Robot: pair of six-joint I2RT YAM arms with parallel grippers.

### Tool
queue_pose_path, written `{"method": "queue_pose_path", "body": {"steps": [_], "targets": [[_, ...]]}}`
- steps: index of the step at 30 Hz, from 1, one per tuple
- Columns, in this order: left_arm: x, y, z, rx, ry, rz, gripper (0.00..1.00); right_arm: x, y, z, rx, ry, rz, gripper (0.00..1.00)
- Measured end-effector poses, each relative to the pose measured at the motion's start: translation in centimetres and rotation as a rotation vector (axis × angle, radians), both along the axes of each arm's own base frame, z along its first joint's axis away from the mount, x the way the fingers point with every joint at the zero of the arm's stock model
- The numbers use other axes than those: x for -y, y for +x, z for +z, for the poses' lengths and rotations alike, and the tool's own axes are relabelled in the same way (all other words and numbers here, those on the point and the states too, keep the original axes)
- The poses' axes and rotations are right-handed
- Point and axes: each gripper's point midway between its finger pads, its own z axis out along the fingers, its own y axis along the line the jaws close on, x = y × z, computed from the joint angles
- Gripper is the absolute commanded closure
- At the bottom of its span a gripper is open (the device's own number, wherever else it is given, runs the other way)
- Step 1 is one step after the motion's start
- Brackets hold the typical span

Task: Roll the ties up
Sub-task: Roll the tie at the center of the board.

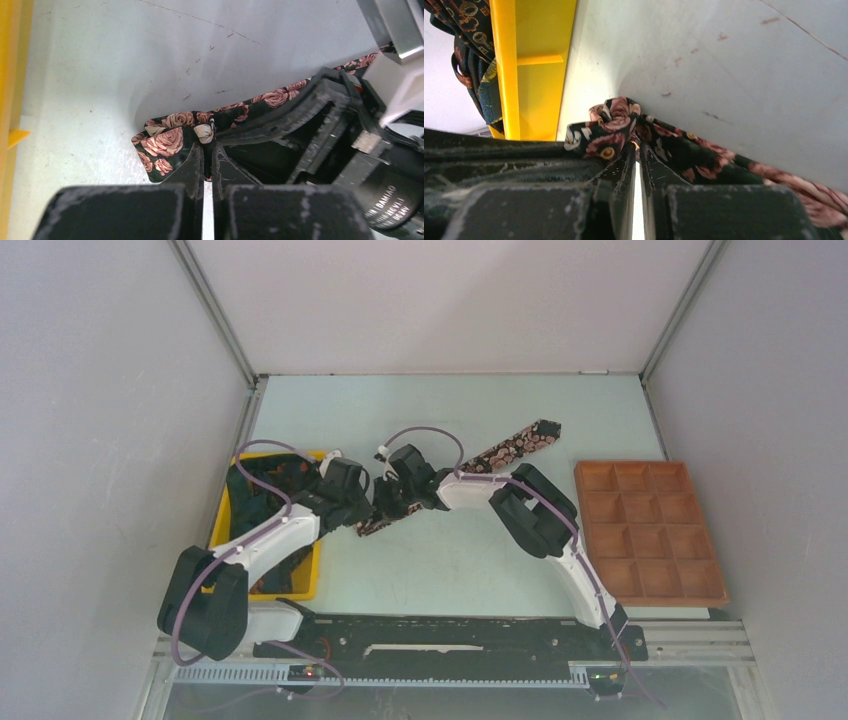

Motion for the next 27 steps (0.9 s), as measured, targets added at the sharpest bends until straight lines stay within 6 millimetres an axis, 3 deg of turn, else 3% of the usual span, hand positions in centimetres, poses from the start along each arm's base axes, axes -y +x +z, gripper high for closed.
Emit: {"method": "queue_pose_path", "body": {"steps": [9,17,24,27], "targets": [[0.3,0.0,-1.3,-0.043,0.011,-0.008,1.00,4.2,0.4,0.8,-0.013,-0.032,-0.058,0.89],[1.0,0.6,-1.6,-0.055,0.013,-0.023,0.99,5.5,1.2,2.4,0.018,-0.019,-0.088,0.89],[1.5,0.6,-2.2,-0.073,0.025,-0.048,0.63,5.7,1.5,2.5,0.029,-0.019,-0.089,0.88],[1.8,0.5,-2.1,-0.069,0.026,-0.061,0.56,6.0,1.5,2.2,0.026,-0.024,-0.090,0.87]]}}
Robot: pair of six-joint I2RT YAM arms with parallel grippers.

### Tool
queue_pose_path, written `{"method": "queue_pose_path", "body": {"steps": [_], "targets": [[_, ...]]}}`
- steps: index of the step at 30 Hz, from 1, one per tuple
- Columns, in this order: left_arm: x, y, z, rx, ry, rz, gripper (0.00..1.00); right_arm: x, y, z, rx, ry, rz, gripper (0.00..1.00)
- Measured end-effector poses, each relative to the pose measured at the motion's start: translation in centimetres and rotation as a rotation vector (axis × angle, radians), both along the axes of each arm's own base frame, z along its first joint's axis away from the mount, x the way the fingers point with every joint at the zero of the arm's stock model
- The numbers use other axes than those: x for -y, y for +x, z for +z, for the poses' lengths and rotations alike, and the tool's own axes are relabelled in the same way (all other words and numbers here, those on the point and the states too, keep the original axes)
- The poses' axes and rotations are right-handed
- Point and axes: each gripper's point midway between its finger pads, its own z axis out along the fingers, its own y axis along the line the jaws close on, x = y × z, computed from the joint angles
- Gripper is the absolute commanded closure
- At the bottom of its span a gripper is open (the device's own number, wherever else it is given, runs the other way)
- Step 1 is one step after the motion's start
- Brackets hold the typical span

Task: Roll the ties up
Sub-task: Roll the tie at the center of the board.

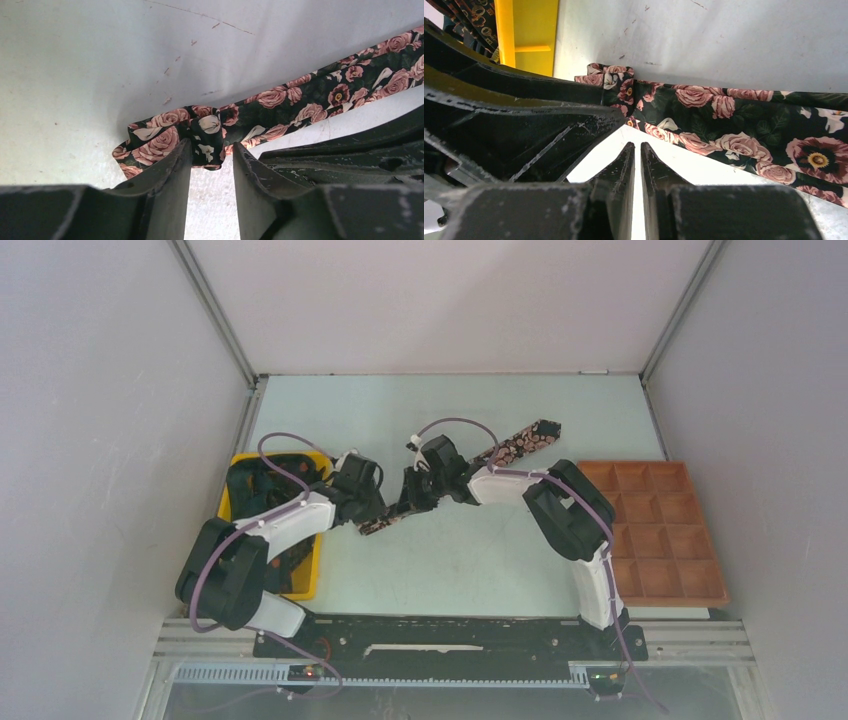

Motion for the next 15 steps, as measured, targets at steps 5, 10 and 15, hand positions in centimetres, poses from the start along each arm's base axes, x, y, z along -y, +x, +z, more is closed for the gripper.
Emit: {"method": "queue_pose_path", "body": {"steps": [5,10,15], "targets": [[0.5,0.1,0.3,0.010,-0.003,-0.014,0.47,0.3,0.2,-0.2,0.000,-0.004,-0.004,0.87],[0.7,0.2,1.0,0.031,-0.013,-0.016,0.39,0.3,0.2,-0.1,0.002,-0.003,-0.004,0.85],[0.7,0.6,2.9,0.087,-0.034,-0.012,0.38,0.2,0.3,0.4,0.014,0.008,-0.001,0.82]]}}
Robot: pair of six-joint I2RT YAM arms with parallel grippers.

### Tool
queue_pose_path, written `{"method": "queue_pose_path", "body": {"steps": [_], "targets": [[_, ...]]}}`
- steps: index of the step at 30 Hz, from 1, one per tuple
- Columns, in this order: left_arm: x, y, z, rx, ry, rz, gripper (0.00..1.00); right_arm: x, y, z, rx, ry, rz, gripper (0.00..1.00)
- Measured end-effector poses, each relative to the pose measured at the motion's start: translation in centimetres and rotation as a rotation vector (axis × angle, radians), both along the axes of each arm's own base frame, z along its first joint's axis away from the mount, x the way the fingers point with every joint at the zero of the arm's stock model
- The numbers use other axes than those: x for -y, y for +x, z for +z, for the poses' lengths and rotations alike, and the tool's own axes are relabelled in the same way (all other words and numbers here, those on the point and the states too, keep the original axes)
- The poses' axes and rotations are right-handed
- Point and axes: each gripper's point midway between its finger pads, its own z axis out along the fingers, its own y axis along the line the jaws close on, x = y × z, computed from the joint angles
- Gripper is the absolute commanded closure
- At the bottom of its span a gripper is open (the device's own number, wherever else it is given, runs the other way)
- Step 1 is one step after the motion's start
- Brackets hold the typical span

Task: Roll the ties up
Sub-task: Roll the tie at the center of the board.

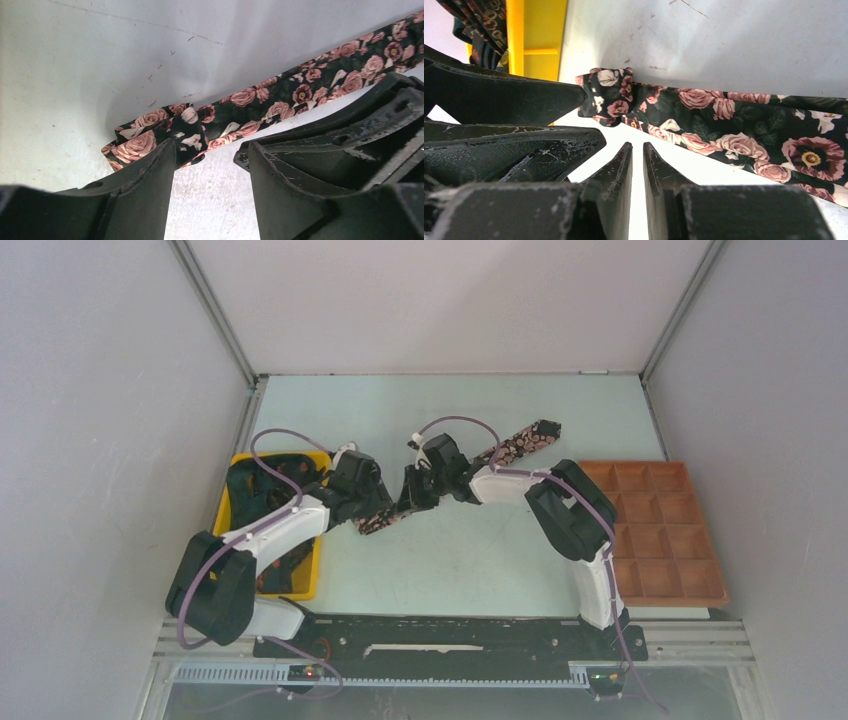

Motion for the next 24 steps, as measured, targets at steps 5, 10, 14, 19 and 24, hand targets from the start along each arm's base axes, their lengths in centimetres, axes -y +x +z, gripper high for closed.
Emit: {"method": "queue_pose_path", "body": {"steps": [5,10,14,19,24], "targets": [[-0.5,0.2,1.3,0.041,0.004,0.014,0.45,-0.5,-0.1,1.1,0.024,0.027,0.010,0.82],[-2.2,0.1,1.4,0.039,0.046,0.042,0.53,-1.1,-0.6,1.7,0.037,0.035,0.025,0.82],[-4.2,0.1,0.9,0.010,0.091,0.063,0.60,-1.9,-2.0,1.6,0.046,0.031,0.059,0.83],[-5.9,0.8,0.0,-0.043,0.162,0.069,0.69,-3.1,-4.1,1.4,0.056,0.022,0.103,0.85],[-6.9,1.9,-1.6,-0.122,0.211,0.054,0.75,-4.1,-5.7,0.9,0.071,0.011,0.137,0.86]]}}
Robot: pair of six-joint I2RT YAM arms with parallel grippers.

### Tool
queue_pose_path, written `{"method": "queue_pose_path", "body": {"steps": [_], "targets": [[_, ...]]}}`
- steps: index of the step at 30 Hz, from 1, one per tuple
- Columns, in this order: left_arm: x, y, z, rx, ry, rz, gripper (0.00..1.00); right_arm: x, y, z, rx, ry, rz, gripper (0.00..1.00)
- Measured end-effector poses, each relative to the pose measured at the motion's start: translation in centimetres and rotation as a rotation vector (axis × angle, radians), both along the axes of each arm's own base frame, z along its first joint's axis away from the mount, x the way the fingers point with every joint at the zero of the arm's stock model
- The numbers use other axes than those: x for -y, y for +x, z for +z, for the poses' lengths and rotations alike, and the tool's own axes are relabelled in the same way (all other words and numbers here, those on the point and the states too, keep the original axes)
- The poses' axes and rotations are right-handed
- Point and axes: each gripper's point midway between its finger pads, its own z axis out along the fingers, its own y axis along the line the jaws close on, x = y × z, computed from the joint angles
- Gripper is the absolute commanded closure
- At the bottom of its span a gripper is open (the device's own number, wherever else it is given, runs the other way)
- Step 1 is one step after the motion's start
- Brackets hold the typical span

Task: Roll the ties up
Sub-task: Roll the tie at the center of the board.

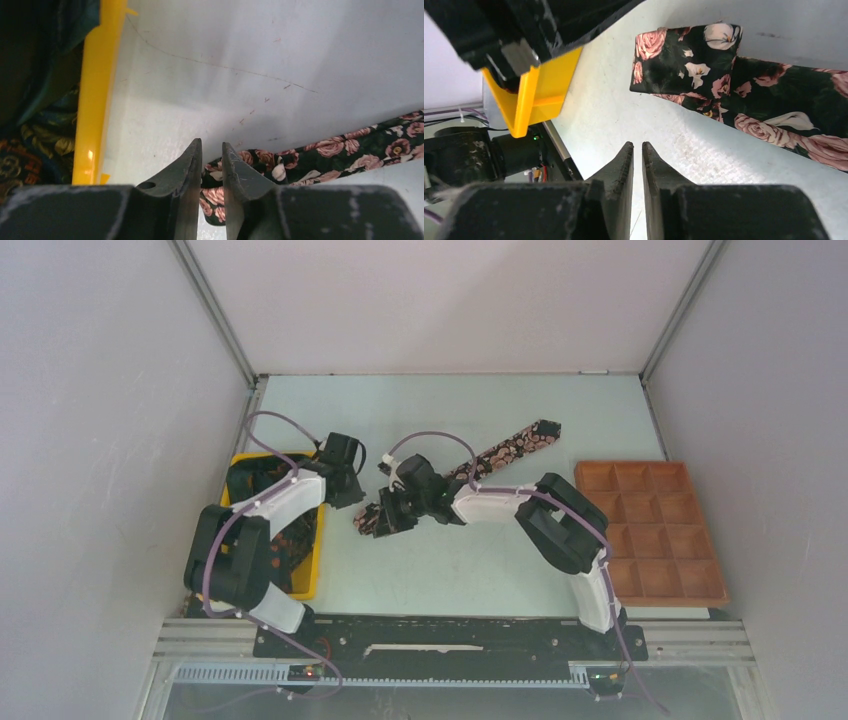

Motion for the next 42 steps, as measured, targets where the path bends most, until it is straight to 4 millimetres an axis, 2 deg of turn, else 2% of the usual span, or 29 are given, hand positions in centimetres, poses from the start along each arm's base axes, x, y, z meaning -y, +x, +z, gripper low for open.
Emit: {"method": "queue_pose_path", "body": {"steps": [5,9,13,33,36,42], "targets": [[0.3,0.7,-1.4,-0.073,0.015,-0.039,0.79,-0.1,-0.8,-2.3,0.006,-0.043,0.003,0.87],[0.7,0.2,-2.6,-0.128,0.011,-0.066,0.80,-0.1,-1.0,-4.0,0.009,-0.069,0.004,0.88],[0.9,-0.5,-3.6,-0.174,0.004,-0.089,0.81,-0.6,-0.4,-4.0,0.036,-0.050,-0.004,0.88],[2.9,-0.7,-3.7,-0.199,-0.091,-0.157,0.88,-1.7,1.1,-4.0,0.105,-0.001,-0.031,0.90],[2.9,-0.8,-3.7,-0.200,-0.089,-0.156,0.86,-1.7,1.1,-4.0,0.106,-0.002,-0.030,0.90],[1.9,-1.2,-3.7,-0.223,-0.039,-0.135,0.76,-1.6,0.6,-3.9,0.114,-0.009,-0.016,0.89]]}}
